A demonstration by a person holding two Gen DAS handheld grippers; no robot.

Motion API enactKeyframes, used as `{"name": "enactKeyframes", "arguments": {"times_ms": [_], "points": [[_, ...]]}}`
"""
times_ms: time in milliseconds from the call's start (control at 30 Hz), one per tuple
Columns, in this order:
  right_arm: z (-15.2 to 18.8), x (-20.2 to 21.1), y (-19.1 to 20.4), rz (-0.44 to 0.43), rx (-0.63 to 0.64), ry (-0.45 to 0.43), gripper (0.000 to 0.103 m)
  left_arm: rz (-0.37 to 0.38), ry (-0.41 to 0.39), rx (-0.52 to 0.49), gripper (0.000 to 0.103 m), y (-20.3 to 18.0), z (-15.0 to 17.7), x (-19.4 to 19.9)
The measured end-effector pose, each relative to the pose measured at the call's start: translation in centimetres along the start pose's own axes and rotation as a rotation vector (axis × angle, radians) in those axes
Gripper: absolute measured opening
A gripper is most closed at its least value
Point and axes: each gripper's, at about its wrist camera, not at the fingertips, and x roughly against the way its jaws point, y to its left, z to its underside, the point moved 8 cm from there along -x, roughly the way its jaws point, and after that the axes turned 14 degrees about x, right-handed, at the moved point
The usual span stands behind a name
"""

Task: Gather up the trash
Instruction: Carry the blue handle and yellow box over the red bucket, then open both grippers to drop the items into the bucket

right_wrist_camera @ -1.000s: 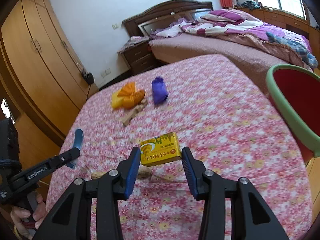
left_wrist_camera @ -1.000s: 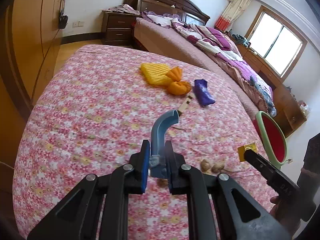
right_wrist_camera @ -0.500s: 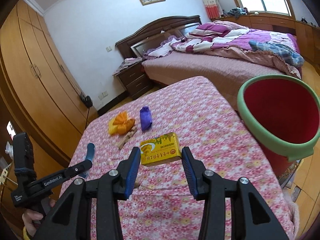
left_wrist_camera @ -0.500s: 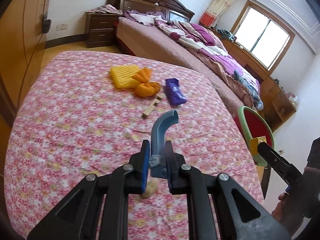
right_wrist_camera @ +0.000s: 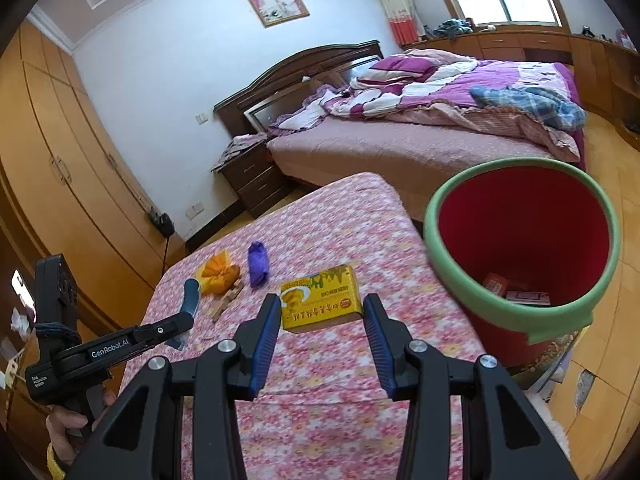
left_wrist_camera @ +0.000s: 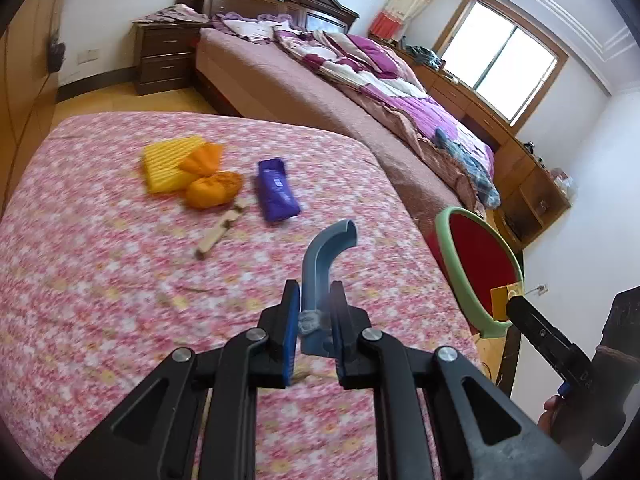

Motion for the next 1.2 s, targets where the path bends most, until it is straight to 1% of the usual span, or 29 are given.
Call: {"name": "enactKeyframes", "arguments": {"times_ms": [300,567,833,967,1200], "points": [[-0.5,1.0,-4.5,0.039,-0.055,-0.027,0.046,0.028,0.037,-0.07,0.015,-5.1,0.3,-2.1],[-0.2,2.0,-9.2,0.098,-0.124,-0.054,0.046,0.057,0.089,-0.176,0.015,-10.7,1.5,-4.9],[0.9,2.4,-13.7,0.154,-0.189,-0.058,0.046,0.083,0.167,-0.276,0.015,-16.2,4.2,-8.5],[1.2,2.4,-15.5,0.176,-0.21,-0.056,0.046,0.084,0.2,-0.315,0.015,-18.7,5.4,-10.8],[1.8,1.6,-17.6,0.184,-0.246,-0.039,0.046,0.088,0.207,-0.352,0.015,-21.4,5.9,-13.8]]}}
